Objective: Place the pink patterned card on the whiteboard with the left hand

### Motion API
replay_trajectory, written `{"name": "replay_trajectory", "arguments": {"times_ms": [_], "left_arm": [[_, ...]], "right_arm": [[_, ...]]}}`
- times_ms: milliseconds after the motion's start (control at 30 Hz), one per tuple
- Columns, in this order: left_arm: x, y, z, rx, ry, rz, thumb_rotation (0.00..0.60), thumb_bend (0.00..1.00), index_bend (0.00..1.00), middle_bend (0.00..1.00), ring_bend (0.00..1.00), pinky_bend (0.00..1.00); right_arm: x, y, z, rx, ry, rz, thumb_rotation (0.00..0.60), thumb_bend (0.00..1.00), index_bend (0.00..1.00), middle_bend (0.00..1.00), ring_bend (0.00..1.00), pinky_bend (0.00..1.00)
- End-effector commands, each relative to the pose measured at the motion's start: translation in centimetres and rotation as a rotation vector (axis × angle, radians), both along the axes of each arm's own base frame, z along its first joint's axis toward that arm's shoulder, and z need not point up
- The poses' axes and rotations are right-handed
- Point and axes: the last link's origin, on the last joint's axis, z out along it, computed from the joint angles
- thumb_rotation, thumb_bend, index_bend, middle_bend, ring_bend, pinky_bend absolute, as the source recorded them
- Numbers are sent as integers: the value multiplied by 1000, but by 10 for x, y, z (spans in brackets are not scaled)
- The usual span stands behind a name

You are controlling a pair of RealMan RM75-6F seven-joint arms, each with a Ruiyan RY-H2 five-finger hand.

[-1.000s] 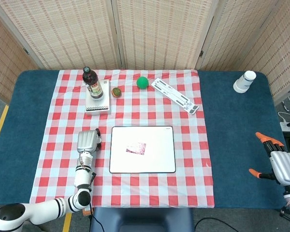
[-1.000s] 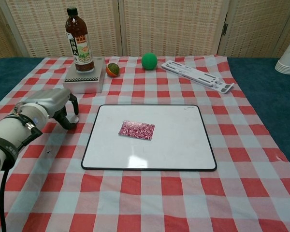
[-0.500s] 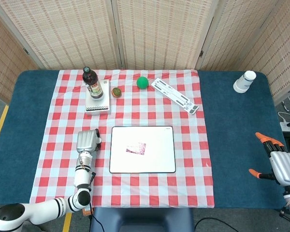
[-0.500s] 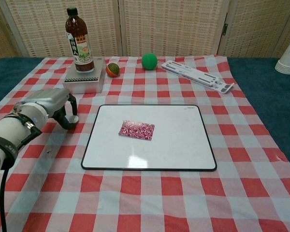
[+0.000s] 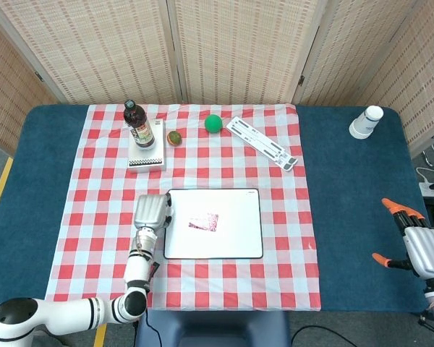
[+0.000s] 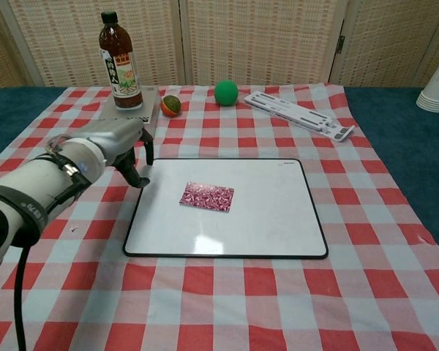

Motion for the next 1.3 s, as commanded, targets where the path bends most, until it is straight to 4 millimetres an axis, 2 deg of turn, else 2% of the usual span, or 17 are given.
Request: {"name": "replay_trajectory", "arguments": {"times_ms": [33,167,267,600,1300], "left_arm": [[33,-9,-10,-31,-18,-46,600,316,485,1000,1000,977],[51,-14,-20,-44,-19,-77,600,316,485,1000,1000,977],[56,-15,-28,-53,-21,-78,600,315,485,1000,1000,977],[55,-12,-48,-71,18,-87,600,315,485,1000,1000,977],[66,-10,-60,-64,27,-112,600,316,486,1000,1000,977]], "right_arm": [[0,1,1,-3,-2,1,600,0,41,93,0,123],[0,2,3,-9,-6,4,600,0,41,93,0,122],[0,3,5,-16,-10,7,600,0,41,93,0,123],[-2,3,7,-18,-15,6,600,0,41,93,0,122],[-5,1,9,-14,-24,-8,600,0,41,93,0,123]]}}
